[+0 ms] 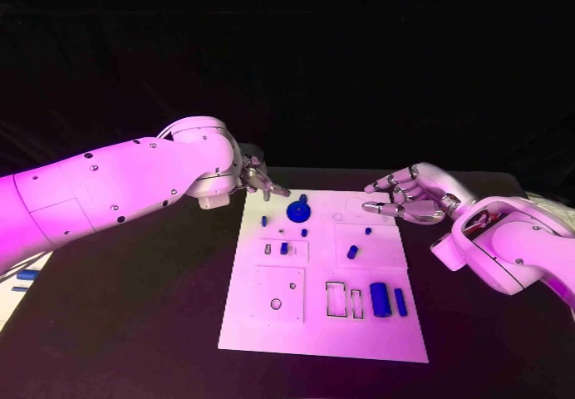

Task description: Assemble the parts on the task board

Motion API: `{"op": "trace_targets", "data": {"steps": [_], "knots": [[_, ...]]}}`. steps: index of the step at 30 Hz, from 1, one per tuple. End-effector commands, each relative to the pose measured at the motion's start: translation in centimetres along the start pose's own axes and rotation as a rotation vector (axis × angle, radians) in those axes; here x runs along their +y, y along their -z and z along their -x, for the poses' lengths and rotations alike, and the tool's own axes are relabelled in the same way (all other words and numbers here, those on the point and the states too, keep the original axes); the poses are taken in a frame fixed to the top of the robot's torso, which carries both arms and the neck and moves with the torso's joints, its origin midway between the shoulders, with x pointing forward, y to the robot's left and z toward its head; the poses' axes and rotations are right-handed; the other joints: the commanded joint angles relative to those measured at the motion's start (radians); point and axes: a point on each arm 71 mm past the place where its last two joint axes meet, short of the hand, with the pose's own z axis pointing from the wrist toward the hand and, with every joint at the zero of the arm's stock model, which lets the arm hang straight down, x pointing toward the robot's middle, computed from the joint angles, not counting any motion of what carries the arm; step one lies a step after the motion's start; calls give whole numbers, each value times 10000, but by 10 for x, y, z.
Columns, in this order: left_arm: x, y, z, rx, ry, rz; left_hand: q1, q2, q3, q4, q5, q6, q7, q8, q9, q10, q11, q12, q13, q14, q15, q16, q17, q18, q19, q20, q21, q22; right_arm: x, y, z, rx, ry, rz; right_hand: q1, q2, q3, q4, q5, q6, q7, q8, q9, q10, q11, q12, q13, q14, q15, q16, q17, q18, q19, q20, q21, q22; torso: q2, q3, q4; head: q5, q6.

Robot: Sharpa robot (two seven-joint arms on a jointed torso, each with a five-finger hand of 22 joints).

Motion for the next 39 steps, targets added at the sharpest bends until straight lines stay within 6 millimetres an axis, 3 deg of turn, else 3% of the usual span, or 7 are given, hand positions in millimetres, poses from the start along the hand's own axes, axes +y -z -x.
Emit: {"op": "trace_targets", "data": {"steps": [1, 6, 22, 33, 39], "knots": [[4, -9, 2, 187, -67, 519, 359, 56, -123, -17, -5, -35, 39, -146, -166, 5, 91, -45, -15, 1070, 82, 30, 2634, 50, 283, 78, -36, 1422, 0, -1, -1, 22, 30, -3, -84, 5, -83, 4, 74, 77, 3, 17, 5, -90, 3, -33, 6, 677, -34, -57, 930, 82, -47, -11, -55, -17, 9, -10, -9, -14, 52], [6, -22, 1, 303, -385, 843, 681, 227, -175, -14, 11, 237, -29, -60, -224, 141, 47, 185, 185, 1070, 56, 30, 2634, 12, 380, 86, 90, 1567, 0, -1, -1, -6, 32, -41, -89, 34, -147, 30, 250, 74, 0, 12, 3, -86, -1, -28, -5, 682, -38, -62, 936, 80, -31, -14, -59, -10, 14, -14, -22, 10, 64], [18, -48, -11, 1201, -567, 1417, 770, 263, -226, -13, 13, 322, -59, -15, -232, 176, 22, 245, 233, 1070, 37, 30, 2634, -1, 413, 74, 132, 1616, 1, -2, -2, -12, 16, -25, -71, 66, -188, 41, 396, 77, -3, 12, 3, -79, -4, -14, -7, 686, -41, -65, 941, 79, -20, -17, -64, -8, -4, 2, -15, 110, -22], [23, -55, -27, 1511, -449, 1460, 797, 275, -246, -13, 13, 350, -69, 5, -228, 193, 14, 283, 269, 1070, 29, 30, 2634, -8, 430, 68, 155, 1641, 1, -3, -2, -31, 11, -3, -67, 69, -191, 41, 410, 76, -3, 11, 2, -80, -4, -15, -9, 686, -41, -66, 940, 80, -23, -17, -69, -15, 2, 6, 7, 115, -65], [23, -55, -32, 1656, -498, 1415, 821, 292, -260, -13, 13, 374, -79, 23, -224, 201, 6, 301, 283, 1070, 22, 30, 2634, -12, 439, 63, 167, 1656, 1, -3, -2, -23, 9, 9, -67, 69, -191, 41, 410, 76, -3, 11, 2, -80, -4, -15, -9, 686, -41, -66, 940, 80, -23, -17, -69, -15, -2, 7, -22, 137, -67]]}}
